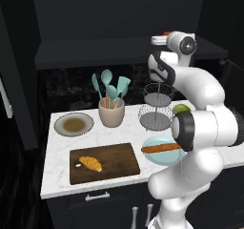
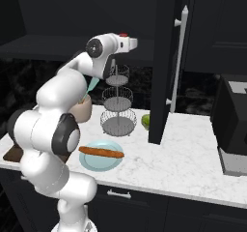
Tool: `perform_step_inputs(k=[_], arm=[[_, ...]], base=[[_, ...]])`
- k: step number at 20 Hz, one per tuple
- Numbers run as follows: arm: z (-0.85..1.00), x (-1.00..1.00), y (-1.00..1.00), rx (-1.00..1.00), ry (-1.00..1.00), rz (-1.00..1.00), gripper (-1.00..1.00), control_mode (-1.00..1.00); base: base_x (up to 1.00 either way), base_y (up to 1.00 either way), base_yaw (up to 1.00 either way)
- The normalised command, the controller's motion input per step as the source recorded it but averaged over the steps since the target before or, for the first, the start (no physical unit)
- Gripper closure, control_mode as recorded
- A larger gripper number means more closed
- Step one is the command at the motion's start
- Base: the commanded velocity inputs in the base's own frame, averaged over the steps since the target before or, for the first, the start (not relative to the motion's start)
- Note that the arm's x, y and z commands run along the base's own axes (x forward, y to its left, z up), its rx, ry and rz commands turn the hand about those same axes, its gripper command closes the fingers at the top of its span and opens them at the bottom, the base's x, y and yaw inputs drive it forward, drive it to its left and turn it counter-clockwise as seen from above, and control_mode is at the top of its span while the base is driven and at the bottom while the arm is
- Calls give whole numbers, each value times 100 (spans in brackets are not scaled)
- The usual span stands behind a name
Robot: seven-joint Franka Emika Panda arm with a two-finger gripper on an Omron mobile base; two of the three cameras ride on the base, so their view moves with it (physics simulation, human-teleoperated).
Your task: From the different types of pastries on the counter, select a croissant and place it on the cutting board. Then retrieve a jar of jam from the cabinet and place it alongside the croissant on the cutting board.
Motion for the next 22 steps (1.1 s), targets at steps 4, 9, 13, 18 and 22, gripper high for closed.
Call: perform_step_inputs(k=[4, 9, 13, 18, 22], arm=[[-3, 23, -9, 0, 0, 0, -100, -100], [-6, 21, -7, 0, 0, 0, -100, -100], [-8, 8, -2, 0, 0, 0, 100, -100], [-1, 0, 0, 0, 0, 0, 100, -100], [0, -50, 0, 1, 0, 0, 100, -100]], base=[[0, 0, 0], [0, 0, 0], [0, 0, 0], [0, 0, 0], [0, 0, 0]])
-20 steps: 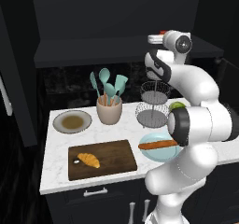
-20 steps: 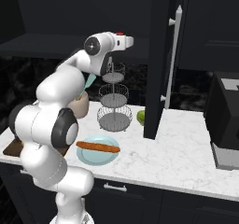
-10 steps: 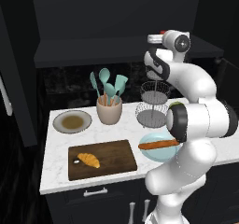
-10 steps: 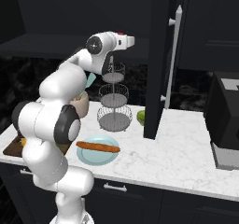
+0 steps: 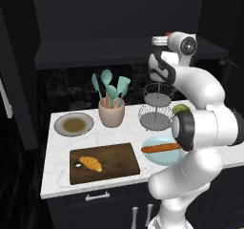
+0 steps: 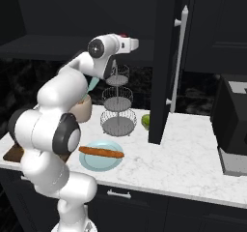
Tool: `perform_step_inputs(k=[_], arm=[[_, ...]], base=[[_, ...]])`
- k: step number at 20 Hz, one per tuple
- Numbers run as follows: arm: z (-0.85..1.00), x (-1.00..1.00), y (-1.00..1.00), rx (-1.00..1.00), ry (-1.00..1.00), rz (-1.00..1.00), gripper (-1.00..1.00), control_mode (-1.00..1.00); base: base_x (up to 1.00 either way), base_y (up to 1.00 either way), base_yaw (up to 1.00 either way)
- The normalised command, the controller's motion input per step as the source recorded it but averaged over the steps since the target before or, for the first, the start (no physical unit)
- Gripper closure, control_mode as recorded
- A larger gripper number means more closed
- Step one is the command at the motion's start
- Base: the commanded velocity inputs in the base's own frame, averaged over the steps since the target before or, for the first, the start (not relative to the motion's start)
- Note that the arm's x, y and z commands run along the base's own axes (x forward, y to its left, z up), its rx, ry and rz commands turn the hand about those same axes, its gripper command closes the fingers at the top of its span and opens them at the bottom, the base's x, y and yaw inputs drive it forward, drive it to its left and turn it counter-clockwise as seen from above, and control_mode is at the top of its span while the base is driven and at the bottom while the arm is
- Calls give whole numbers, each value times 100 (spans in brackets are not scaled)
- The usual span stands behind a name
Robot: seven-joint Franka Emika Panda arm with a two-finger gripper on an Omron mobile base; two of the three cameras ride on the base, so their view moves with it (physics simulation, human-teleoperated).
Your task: From the different types of pastries on the counter, select a croissant and place it on the cutting board. Then retrieve a jar of jam from the cabinet and place it alongside the croissant on the cutting board.
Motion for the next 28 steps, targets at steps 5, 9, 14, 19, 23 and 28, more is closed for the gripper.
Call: perform_step_inputs(k=[5, 9, 14, 19, 23, 28], arm=[[0, -83, 19, 1, -1, 0, 100, -100], [0, -79, 11, 3, 0, 0, 100, -100], [0, -83, 11, 4, 0, 0, 100, -100], [0, -90, 24, 4, 0, -5, 100, -100], [0, -83, 59, 1, 0, -16, 100, -100], [-1, -72, 65, 2, 0, -25, 100, -100]], base=[[0, 0, 0], [0, 0, 0], [0, 0, 0], [0, 0, 0], [0, 0, 0], [0, 0, 0]])
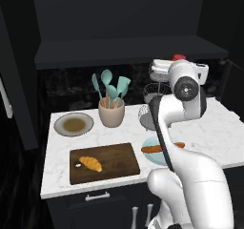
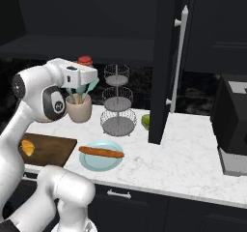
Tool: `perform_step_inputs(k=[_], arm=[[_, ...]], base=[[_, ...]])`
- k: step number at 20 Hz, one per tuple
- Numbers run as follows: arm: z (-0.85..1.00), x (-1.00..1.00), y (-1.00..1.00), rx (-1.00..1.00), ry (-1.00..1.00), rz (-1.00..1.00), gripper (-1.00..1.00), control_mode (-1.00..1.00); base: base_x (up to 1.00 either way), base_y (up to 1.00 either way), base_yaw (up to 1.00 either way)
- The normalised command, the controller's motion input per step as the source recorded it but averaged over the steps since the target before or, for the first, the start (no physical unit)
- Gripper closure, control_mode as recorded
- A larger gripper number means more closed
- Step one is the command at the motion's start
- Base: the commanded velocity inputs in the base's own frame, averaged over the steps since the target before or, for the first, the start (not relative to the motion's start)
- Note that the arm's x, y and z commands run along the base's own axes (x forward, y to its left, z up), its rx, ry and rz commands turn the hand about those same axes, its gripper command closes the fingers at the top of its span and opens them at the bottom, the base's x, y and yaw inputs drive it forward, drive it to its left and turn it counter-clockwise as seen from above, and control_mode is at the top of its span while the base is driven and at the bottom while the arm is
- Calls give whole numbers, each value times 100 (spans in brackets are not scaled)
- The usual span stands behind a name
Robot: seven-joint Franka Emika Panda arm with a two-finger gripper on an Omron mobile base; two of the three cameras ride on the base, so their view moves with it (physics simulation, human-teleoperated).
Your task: From the different types of pastries on the counter, select a croissant and place it on the cutting board. Then retrieve a jar of jam from the cabinet and place it alongside the croissant on the cutting board.
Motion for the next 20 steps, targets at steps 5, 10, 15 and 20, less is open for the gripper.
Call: perform_step_inputs(k=[5, 10, 15, 20], arm=[[-18, -71, 40, 1, 0, -30, 100, -100], [-44, -61, 24, 0, 0, -28, 100, -100], [-51, -22, 51, 0, 0, -15, 100, -100], [-50, -7, 58, 0, 0, -3, 100, -100]], base=[[0, 0, 0], [0, 0, 0], [0, 0, 0], [0, 0, 0]])
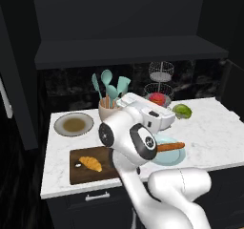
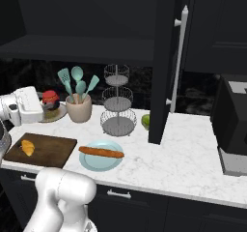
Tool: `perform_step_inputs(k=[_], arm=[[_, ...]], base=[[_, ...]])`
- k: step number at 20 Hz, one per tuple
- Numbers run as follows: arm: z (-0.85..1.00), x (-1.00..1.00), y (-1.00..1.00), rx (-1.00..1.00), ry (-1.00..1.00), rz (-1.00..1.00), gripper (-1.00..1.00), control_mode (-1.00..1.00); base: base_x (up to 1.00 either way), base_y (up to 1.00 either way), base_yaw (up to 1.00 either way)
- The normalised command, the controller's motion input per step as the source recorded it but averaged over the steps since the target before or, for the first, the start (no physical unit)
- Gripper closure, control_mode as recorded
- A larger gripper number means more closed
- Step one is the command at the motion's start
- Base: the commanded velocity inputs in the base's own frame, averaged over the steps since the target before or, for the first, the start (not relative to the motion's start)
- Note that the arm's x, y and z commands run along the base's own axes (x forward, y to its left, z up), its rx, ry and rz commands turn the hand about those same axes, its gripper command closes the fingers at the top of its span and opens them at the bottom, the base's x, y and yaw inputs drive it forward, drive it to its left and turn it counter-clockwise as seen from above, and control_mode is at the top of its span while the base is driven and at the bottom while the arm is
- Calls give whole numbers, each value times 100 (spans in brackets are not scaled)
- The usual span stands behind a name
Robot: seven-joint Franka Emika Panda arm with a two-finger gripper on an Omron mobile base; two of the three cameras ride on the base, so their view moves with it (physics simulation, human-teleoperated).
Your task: From the different types of pastries on the counter, select a croissant and place it on the cutting board. Then retrieve a jar of jam from the cabinet and place it alongside the croissant on the cutting board.
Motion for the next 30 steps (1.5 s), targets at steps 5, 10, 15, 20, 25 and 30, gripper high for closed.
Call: perform_step_inputs(k=[5, 10, 15, 20, 25, 30], arm=[[-67, -1, 26, 0, 0, 0, 100, -100], [-59, 0, 27, 3, 0, 0, 100, -100], [-45, 0, 25, 4, 0, 0, 100, -100], [-44, -1, 15, 5, 0, 2, 100, -100], [-41, 0, 12, 3, 0, 5, 100, -100], [-34, 0, 20, 1, 0, 0, 100, -100]], base=[[0, 0, 0], [0, 0, 0], [0, 0, 0], [0, 0, 0], [0, 0, 0], [0, 0, 0]])
